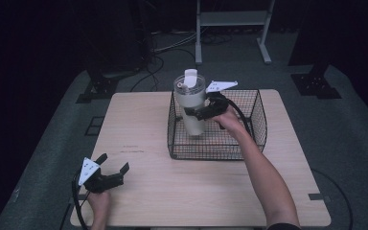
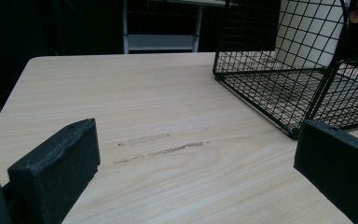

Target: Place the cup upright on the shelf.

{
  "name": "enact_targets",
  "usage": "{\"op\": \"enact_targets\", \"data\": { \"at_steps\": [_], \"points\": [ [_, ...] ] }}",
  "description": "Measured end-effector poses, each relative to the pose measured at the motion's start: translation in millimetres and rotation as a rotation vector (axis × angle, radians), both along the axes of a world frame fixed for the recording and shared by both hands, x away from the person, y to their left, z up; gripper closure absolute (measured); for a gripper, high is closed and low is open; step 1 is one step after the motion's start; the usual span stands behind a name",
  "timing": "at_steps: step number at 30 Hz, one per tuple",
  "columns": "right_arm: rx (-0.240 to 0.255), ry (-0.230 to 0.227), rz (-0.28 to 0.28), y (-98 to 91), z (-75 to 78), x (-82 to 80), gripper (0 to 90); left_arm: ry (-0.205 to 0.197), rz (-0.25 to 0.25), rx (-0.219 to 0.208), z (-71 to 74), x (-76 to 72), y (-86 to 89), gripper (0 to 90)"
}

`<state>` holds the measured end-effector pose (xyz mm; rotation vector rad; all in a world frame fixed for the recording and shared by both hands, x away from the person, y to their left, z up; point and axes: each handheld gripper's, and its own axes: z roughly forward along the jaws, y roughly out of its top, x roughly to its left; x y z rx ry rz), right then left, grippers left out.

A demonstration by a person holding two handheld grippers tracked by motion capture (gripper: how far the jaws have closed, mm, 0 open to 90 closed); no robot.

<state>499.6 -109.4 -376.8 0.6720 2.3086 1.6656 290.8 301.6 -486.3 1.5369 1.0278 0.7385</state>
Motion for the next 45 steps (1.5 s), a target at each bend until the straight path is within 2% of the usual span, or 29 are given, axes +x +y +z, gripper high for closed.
{"op": "enact_targets", "data": {
  "at_steps": [7, 11, 15, 22, 33, 45],
  "points": [
    [-0.015, 0.025, 0.027, 2.7, -16.0, 9.1, 7.4, -0.004, -0.004, -0.003, -0.1, -0.1, 0.7, 0.0],
    [-0.036, 0.035, 0.019, 4.6, -24.0, 14.1, 7.4, -0.002, -0.006, -0.008, -0.1, -0.4, 1.1, 0.0],
    [-0.031, 0.053, 0.009, 5.0, -29.8, 18.5, 7.4, -0.006, -0.008, -0.015, -0.2, -0.2, 1.7, 0.0],
    [-0.055, 0.051, 0.024, 9.8, -38.4, 21.6, 7.4, -0.003, -0.015, -0.017, -0.1, -0.5, 2.3, 0.0],
    [-0.052, 0.022, 0.055, 10.5, -40.9, 19.5, 7.4, -0.002, -0.022, -0.031, -0.2, -1.0, 3.8, 0.0],
    [-0.078, 0.001, 0.081, 4.4, -41.2, 16.7, 7.3, -0.002, -0.023, -0.034, -0.2, -0.9, 3.4, 0.0]
  ]
}}
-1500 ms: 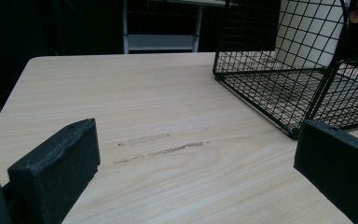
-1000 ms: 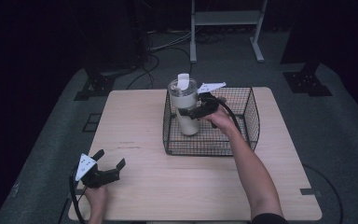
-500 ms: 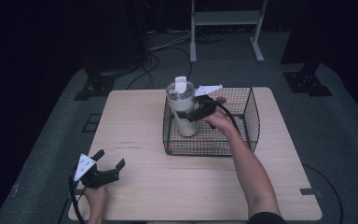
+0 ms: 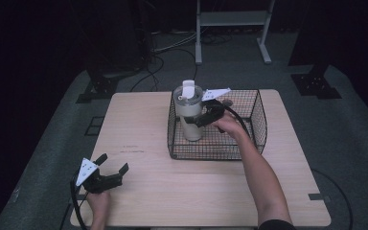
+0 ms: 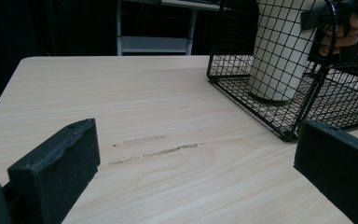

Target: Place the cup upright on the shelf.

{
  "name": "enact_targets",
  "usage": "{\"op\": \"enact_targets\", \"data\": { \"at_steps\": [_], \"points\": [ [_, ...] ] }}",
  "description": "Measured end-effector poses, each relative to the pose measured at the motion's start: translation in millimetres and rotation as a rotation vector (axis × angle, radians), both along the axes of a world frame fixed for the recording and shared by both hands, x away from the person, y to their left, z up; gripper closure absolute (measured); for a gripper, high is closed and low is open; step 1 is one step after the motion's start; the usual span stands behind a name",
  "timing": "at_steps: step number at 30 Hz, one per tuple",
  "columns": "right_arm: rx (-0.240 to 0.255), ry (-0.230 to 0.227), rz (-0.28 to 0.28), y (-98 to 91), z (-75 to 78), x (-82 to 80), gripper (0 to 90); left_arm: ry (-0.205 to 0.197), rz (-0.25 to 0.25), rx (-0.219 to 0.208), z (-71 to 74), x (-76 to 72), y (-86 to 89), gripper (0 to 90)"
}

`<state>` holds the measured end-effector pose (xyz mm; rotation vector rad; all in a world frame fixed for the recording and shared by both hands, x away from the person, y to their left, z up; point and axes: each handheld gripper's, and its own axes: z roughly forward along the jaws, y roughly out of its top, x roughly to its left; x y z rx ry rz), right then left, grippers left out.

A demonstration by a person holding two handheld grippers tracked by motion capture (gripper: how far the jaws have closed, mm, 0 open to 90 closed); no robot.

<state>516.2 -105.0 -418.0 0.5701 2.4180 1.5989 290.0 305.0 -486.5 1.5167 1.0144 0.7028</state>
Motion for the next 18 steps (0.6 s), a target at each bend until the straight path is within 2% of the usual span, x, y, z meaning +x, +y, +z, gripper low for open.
{"op": "enact_targets", "data": {
  "at_steps": [18],
  "points": [
    [-0.013, -0.002, -0.001, -12.6, -2.9, -7.8, 7.4, 0.002, -0.001, 0.009, -0.1, 0.4, -0.3, 0.0]
  ]
}}
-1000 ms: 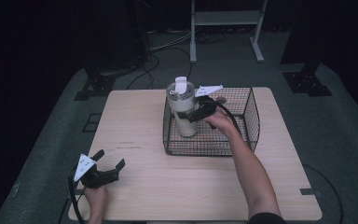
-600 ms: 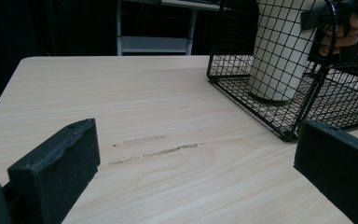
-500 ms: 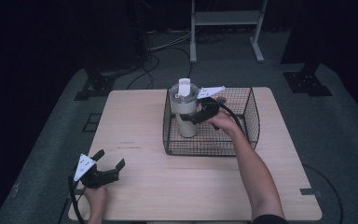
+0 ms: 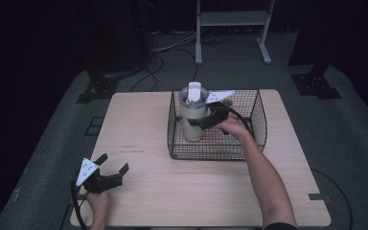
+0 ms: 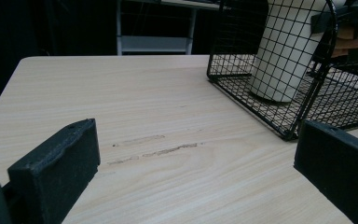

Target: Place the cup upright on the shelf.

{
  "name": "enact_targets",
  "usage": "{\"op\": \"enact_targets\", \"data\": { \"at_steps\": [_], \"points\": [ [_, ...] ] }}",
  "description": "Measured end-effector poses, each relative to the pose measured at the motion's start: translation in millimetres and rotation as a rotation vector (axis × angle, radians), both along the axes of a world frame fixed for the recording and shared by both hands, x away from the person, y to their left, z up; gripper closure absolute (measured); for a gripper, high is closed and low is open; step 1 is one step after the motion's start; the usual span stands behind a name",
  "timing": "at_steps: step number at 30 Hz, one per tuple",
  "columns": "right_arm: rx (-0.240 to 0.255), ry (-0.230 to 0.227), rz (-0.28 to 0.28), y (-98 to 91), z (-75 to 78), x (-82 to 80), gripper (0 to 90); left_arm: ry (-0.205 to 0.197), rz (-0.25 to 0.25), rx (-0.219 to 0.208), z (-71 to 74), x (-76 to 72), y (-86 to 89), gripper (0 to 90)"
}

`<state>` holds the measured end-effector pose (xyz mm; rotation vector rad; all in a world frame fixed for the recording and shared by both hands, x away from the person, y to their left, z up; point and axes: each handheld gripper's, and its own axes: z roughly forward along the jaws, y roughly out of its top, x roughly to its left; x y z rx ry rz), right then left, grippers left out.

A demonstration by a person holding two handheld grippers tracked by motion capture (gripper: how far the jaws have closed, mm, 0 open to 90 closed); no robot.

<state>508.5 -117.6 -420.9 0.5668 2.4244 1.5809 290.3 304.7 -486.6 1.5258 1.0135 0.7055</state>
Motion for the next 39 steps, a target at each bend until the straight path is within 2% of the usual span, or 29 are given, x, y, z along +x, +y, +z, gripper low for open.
{"op": "enact_targets", "data": {
  "at_steps": [6, 19, 39],
  "points": [
    [-0.015, -0.012, 0.014, 0.6, 0.3, -2.5, 7.3, 0.001, 0.001, 0.001, 0.0, 0.5, -0.3, 0.0],
    [-0.007, -0.008, 0.004, -2.7, -1.4, -5.8, 7.4, -0.001, -0.002, 0.001, -0.1, 0.3, -0.9, 0.0],
    [-0.026, -0.006, -0.012, -3.2, 0.6, -9.4, 7.6, -0.005, -0.007, -0.005, -0.1, 0.0, 0.2, 0.0]
  ]
}}
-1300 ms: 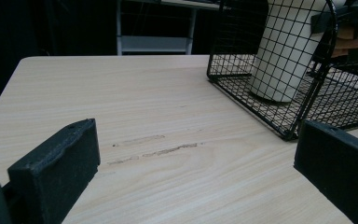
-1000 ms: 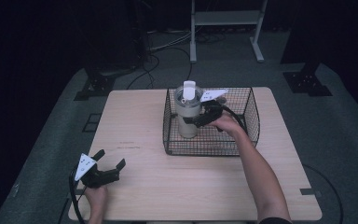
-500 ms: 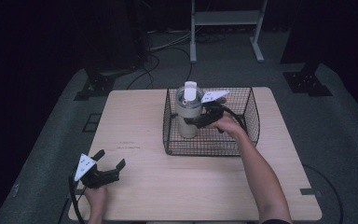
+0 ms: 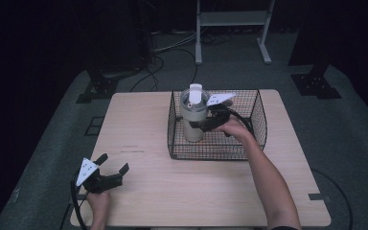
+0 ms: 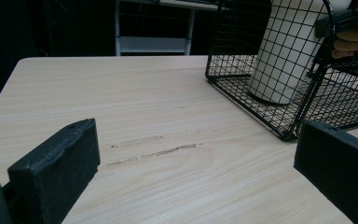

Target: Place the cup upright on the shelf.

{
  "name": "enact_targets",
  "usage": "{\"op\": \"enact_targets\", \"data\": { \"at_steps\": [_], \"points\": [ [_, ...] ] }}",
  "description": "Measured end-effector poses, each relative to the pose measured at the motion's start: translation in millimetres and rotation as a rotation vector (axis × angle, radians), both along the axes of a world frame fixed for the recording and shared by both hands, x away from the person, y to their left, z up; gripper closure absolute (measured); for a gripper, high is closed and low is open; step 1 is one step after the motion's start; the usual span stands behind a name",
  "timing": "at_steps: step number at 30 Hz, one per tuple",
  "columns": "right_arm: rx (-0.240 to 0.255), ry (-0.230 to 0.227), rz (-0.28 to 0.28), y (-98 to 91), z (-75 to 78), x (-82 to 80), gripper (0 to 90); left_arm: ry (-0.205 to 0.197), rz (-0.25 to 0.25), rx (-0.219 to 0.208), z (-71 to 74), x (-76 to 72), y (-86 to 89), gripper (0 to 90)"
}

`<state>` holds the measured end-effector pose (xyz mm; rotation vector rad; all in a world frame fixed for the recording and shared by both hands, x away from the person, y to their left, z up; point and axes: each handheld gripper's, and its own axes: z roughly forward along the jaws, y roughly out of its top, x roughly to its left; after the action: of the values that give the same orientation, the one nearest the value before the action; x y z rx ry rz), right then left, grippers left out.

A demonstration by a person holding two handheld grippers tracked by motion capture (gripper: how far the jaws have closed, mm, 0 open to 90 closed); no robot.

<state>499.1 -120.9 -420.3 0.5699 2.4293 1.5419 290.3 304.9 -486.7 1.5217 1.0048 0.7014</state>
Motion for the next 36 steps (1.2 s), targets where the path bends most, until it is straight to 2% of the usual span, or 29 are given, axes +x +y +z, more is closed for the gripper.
{"op": "enact_targets", "data": {
  "at_steps": [21, 36],
  "points": [
    [0.008, -0.006, -0.009, -10.2, 5.9, -7.2, 7.8, -0.001, -0.002, 0.004, 0.1, 0.0, -0.4, 0.0],
    [0.009, -0.006, -0.024, -29.0, 13.9, -20.3, 7.8, 0.001, -0.003, 0.007, 0.1, -0.3, -1.0, 0.0]
  ]
}}
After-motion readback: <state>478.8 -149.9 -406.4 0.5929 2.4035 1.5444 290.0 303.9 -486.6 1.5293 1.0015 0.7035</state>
